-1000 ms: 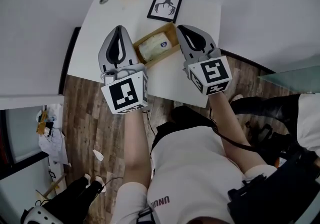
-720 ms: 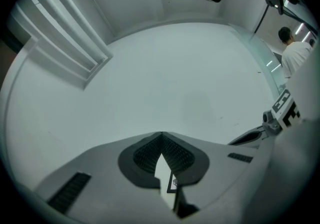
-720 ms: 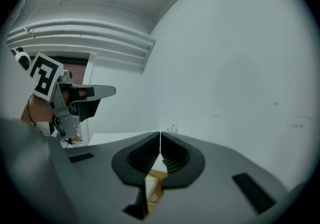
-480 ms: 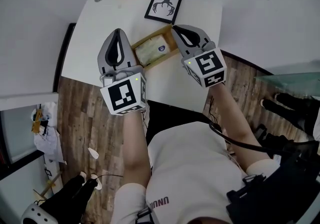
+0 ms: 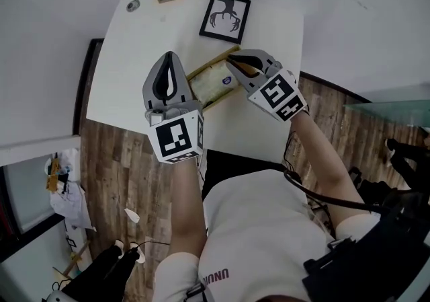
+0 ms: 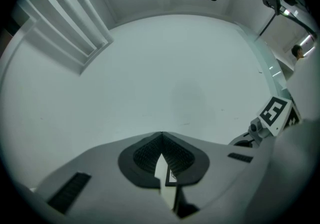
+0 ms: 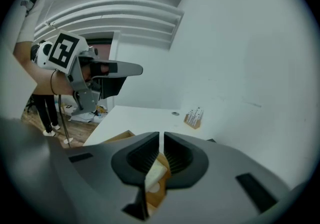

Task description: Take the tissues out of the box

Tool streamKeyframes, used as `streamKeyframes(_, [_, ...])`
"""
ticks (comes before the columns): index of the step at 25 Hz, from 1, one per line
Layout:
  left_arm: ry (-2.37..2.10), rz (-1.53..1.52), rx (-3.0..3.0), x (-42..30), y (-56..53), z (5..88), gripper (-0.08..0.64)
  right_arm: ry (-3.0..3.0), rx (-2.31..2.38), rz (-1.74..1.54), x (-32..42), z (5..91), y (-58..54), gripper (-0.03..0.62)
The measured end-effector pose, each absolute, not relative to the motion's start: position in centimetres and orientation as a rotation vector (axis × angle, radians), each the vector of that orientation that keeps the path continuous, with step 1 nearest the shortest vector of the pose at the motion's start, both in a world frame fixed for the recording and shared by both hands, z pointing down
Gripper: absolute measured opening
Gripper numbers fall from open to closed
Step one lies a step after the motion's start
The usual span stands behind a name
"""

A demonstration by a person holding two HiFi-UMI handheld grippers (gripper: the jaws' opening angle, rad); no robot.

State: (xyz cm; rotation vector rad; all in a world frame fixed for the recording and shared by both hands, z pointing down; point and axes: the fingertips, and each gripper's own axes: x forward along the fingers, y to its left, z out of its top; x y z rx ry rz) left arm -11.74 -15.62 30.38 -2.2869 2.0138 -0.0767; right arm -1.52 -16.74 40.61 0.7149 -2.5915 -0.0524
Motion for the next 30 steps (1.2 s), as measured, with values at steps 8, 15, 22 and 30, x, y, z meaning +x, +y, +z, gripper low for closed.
streamKeyframes(8, [2.045,-0.093,-2.346,-12.4,-17.8,32.7,0.012,-2.41,0.269,-0.11,-3.1,45.6,-15.3,0.262])
streamKeyframes(15, [2.034,-0.081,-2.415,-12.4,-19.7,34.3,0.012,-2.325,0.117,-0.094,-4.4,48.0,-14.6,0.264])
streamKeyframes(22, [2.072,-0.068,-2.441,-12.4,-20.0,35.6,0.012,-2.239,0.006,-0.096,-4.1,50.1,-13.9,0.264])
streamKeyframes(30, [2.099,-0.103,-2.457,-12.7,-20.1,37.1,0.012,-2.182,-0.035,-0.098,-4.5,52.0,-14.0,0.261])
